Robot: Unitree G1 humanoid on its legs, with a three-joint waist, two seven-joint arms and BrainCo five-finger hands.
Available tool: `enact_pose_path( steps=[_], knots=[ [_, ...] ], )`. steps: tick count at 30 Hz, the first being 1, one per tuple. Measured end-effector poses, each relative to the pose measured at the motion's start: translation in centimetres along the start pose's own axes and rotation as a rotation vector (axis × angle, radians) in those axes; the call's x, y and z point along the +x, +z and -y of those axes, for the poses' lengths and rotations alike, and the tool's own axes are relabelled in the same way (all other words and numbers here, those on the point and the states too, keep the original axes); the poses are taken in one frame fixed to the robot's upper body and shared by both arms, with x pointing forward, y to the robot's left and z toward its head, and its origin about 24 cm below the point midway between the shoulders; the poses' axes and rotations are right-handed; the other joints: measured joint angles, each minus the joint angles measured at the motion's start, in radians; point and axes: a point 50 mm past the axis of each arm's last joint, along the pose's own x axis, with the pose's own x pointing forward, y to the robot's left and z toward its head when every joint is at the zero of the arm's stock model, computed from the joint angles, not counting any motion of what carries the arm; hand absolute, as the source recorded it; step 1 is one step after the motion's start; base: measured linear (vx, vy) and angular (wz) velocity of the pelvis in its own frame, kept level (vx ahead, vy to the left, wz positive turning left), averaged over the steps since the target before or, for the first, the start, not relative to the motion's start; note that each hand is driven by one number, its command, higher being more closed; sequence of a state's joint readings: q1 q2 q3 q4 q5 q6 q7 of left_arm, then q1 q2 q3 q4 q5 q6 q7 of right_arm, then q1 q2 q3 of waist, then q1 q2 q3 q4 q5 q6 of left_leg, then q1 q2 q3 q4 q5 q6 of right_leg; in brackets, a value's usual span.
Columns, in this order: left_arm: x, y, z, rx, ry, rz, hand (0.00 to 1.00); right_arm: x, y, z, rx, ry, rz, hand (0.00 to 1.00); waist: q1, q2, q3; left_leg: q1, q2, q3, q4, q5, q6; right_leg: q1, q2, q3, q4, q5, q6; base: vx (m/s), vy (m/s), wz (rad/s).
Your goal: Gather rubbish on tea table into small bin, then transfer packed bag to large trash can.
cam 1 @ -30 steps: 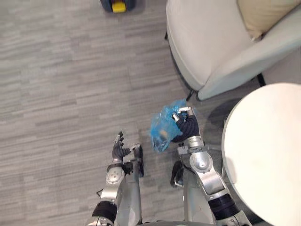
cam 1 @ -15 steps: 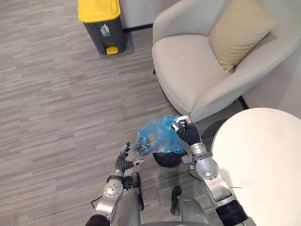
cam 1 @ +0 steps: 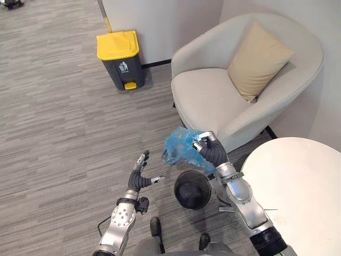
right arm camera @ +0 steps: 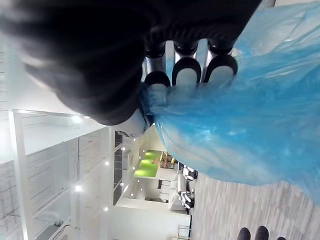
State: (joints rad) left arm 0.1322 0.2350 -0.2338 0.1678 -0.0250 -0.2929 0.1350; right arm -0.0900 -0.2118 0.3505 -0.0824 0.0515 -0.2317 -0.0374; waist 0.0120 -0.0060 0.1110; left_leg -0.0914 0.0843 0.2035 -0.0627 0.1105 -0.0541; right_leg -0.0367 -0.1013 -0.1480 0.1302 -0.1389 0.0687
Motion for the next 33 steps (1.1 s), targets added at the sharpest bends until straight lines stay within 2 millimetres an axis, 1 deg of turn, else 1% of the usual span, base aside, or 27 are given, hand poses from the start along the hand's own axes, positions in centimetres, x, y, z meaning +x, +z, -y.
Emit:
enact_pose_path(
  steps=[3,5,10,13,16,20,24,28,31,33],
  knots=[
    [0.2,0.8,0.0,0.036,-0.012,0.046,0.00,0.4,0.3,-0.3,0.008,0.047,0.013,1.00,0.000,0.001,-0.022,0.005,-0.001,0.001,-0.009,0.004,0.001,0.004,0.009,0.006,-0.013,0.010,0.001,0.00,-0.001,-0.04],
    [0.3,1.5,0.1,0.069,-0.033,0.081,0.00,0.8,0.6,-0.6,0.007,0.072,0.029,1.00,0.000,0.001,-0.023,0.015,-0.001,0.002,-0.011,0.004,0.001,0.019,0.009,0.009,-0.028,0.017,0.002,0.00,0.010,-0.06],
    [0.9,2.3,1.3,0.142,-0.135,0.137,0.00,1.2,0.9,-0.8,-0.011,0.131,0.045,1.00,0.000,0.003,-0.030,0.022,0.002,0.005,-0.032,0.022,0.002,0.016,0.013,0.014,-0.032,0.023,-0.001,-0.03,0.003,-0.01],
    [1.2,2.8,2.1,0.157,-0.180,0.166,0.00,1.0,0.5,-0.9,-0.004,0.165,0.023,1.00,0.000,0.007,-0.051,0.022,0.002,0.006,-0.032,0.024,0.002,0.016,0.014,0.015,-0.032,0.024,-0.002,-0.01,0.000,-0.01],
    [1.6,3.4,2.4,0.185,-0.230,0.196,0.00,1.0,0.3,-1.0,0.006,0.180,0.011,1.00,-0.001,0.010,-0.059,0.022,0.005,0.006,-0.032,0.027,0.001,0.015,0.018,0.016,-0.032,0.027,-0.006,0.00,0.000,0.00],
    [1.8,3.7,2.7,0.228,-0.273,0.218,0.00,2.1,1.3,-1.3,0.000,0.235,0.057,1.00,-0.011,0.012,-0.062,0.020,0.016,0.016,-0.032,0.032,-0.003,0.014,0.029,0.028,-0.049,0.044,-0.013,-0.03,-0.004,-0.08],
    [2.1,4.1,3.0,0.280,-0.296,0.248,0.00,2.5,1.8,-1.7,0.041,0.267,0.077,1.00,-0.014,0.012,-0.062,0.020,0.021,0.015,-0.033,0.041,-0.006,0.014,0.037,0.030,-0.053,0.052,-0.017,-0.02,-0.006,-0.03],
    [2.3,4.3,3.1,0.294,-0.290,0.261,0.00,2.6,2.4,-2.2,0.114,0.295,0.099,1.00,-0.023,0.012,-0.064,0.019,0.020,0.012,-0.033,0.042,-0.006,0.014,0.037,0.033,-0.060,0.061,-0.015,-0.01,0.006,-0.01],
    [2.6,4.8,3.5,0.308,-0.281,0.285,0.00,2.7,3.9,-2.7,0.197,0.330,0.159,1.00,-0.023,0.011,-0.068,0.019,0.018,0.012,-0.033,0.042,-0.006,0.014,0.035,0.038,-0.066,0.066,-0.013,-0.02,0.017,-0.03],
    [2.7,5.0,3.7,0.296,-0.278,0.292,0.00,2.8,4.3,-3.3,0.241,0.350,0.171,1.00,-0.023,0.008,-0.080,0.019,0.018,0.012,-0.033,0.042,-0.006,0.014,0.035,0.039,-0.068,0.066,-0.013,0.00,0.000,0.00]
  ],
)
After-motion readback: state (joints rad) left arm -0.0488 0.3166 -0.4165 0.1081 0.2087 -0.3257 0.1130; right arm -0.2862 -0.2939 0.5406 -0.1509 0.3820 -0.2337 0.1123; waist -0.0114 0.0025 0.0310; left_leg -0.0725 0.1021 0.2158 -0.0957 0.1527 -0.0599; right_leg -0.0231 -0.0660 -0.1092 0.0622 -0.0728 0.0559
